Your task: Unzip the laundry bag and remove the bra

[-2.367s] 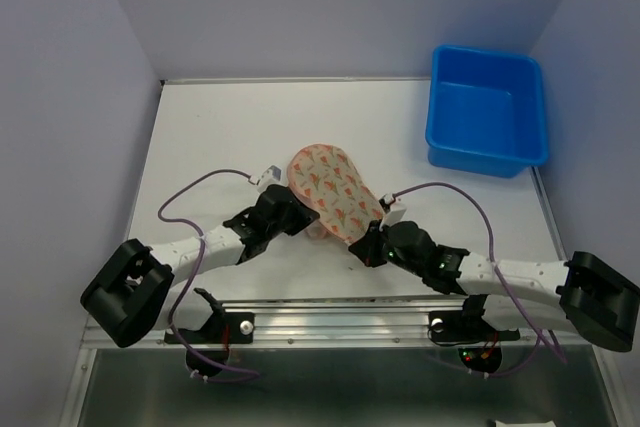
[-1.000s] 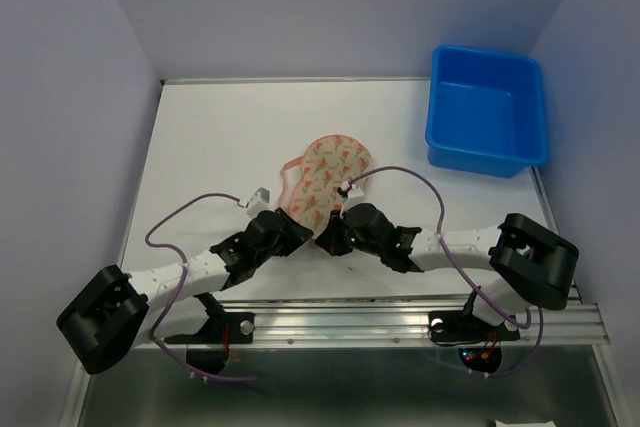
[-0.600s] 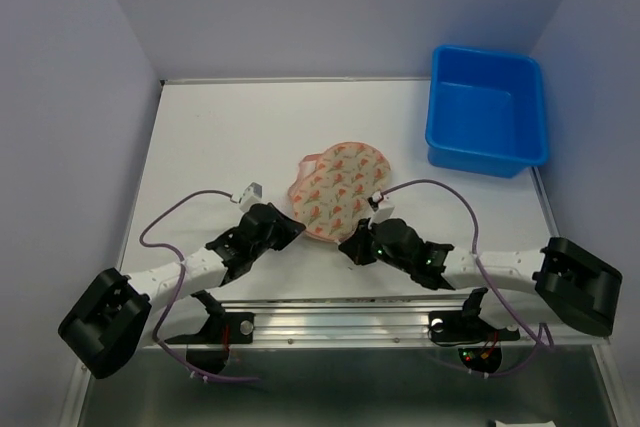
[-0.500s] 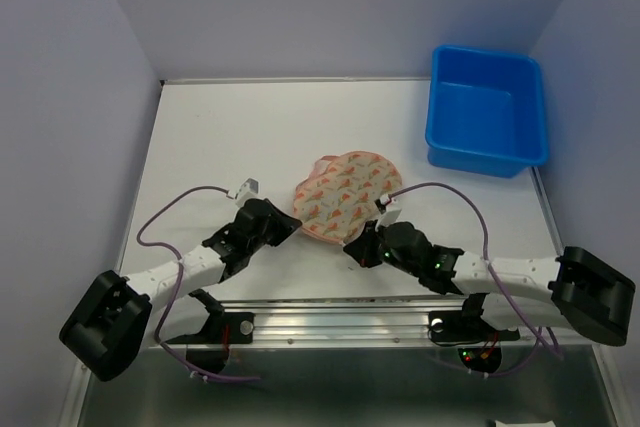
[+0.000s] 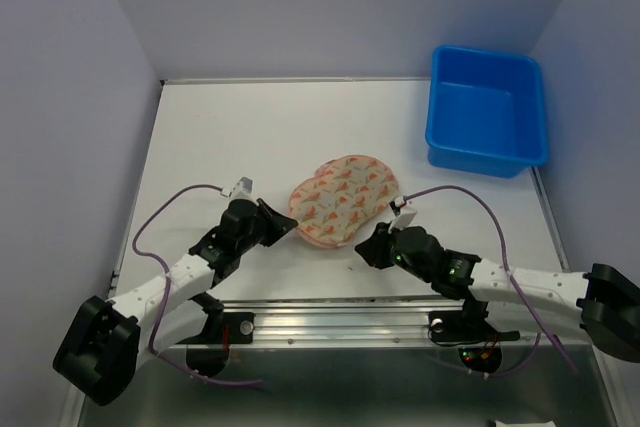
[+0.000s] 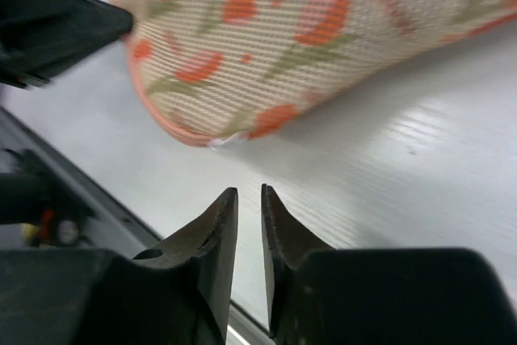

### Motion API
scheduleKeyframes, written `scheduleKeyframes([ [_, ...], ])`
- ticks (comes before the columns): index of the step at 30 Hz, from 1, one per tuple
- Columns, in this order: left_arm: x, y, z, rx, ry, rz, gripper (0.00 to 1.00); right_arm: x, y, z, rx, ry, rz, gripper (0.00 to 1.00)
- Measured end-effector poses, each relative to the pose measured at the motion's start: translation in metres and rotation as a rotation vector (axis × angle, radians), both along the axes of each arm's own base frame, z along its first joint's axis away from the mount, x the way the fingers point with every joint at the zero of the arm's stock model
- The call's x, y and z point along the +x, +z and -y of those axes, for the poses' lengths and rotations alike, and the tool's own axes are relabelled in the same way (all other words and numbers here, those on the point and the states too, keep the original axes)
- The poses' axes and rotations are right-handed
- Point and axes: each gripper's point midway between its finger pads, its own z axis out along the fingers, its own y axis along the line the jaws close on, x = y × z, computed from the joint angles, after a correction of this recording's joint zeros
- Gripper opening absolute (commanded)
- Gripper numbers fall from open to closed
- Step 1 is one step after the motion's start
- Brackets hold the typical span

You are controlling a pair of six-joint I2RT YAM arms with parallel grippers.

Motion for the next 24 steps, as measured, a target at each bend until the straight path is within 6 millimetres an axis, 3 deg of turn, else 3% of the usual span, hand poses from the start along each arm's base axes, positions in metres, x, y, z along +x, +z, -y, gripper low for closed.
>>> scheduleKeyframes([
  [2, -0.001, -0.011, -0.015, 0.02, 0.053, -0.002, 0.03, 0.001, -0.013, 0.004, -0.058, -0.009, -0.021, 0.59],
  [4, -0.003, -0.027, -0.031, 0.044, 0.106, -0.023, 0.23, 0.0, -0.03, 0.008, -0.126, -0.015, -0.053, 0.66],
  [5, -0.006, -0.032, -0.034, 0.051, 0.111, -0.034, 0.46, 0.0, -0.041, 0.011, -0.172, -0.018, -0.074, 0.67],
  [7, -0.015, -0.044, -0.037, 0.063, 0.101, -0.063, 0.71, 0.001, -0.049, 0.012, -0.212, -0.023, -0.092, 0.69],
  [9, -0.022, -0.047, -0.036, 0.075, 0.069, -0.073, 0.94, 0.005, -0.049, 0.012, -0.231, -0.036, -0.1, 0.7],
  [10, -0.023, -0.047, -0.036, 0.076, 0.061, -0.073, 0.98, 0.008, -0.048, 0.011, -0.23, -0.041, -0.101, 0.7],
  [12, -0.026, -0.044, -0.035, 0.095, 0.031, -0.072, 0.99, 0.017, -0.042, 0.011, -0.223, -0.067, -0.101, 0.7],
  [15, -0.022, -0.024, -0.034, 0.141, -0.007, -0.044, 0.99, 0.038, -0.03, 0.018, -0.205, -0.129, -0.098, 0.7],
  [20, 0.01, 0.045, -0.035, 0.224, -0.005, 0.113, 0.92, 0.069, -0.012, 0.029, -0.198, -0.193, -0.09, 0.69],
  [22, 0.025, 0.064, -0.034, 0.269, -0.003, 0.156, 0.86, 0.083, -0.005, 0.029, -0.204, -0.203, -0.087, 0.69],
  [24, 0.041, 0.068, -0.031, 0.316, -0.013, 0.164, 0.85, 0.1, 0.002, 0.025, -0.216, -0.208, -0.084, 0.69],
])
